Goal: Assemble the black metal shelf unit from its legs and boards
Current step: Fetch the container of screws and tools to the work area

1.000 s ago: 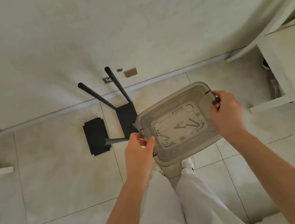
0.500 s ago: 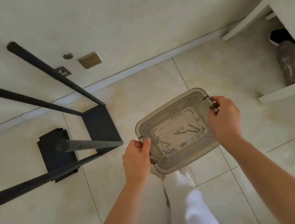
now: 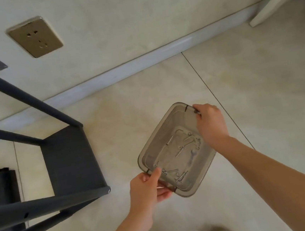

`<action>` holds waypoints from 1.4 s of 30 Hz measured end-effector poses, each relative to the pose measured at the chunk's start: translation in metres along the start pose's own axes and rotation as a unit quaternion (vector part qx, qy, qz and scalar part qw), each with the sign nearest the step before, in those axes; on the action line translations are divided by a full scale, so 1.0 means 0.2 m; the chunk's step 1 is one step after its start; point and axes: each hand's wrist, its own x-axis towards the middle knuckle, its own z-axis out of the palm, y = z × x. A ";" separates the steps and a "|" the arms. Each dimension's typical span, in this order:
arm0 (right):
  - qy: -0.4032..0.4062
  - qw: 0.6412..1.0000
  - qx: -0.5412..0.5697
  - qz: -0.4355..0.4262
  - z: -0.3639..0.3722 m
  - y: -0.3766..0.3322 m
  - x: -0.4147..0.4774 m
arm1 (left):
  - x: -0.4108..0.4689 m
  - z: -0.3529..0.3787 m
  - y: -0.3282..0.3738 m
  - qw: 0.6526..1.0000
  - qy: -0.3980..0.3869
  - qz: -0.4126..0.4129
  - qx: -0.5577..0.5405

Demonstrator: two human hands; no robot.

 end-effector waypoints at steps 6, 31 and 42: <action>0.026 0.996 -0.022 -0.085 0.22 0.07 0.14 | 0.16 0.06 -0.20 0.998 -0.044 0.012 -0.046; -0.052 0.954 0.268 0.127 0.27 0.15 -0.36 | 0.38 -0.02 -0.05 0.912 -0.016 0.250 0.324; -0.025 0.959 0.259 0.116 0.27 0.15 -0.10 | 0.46 0.14 -0.04 0.913 0.020 0.258 0.316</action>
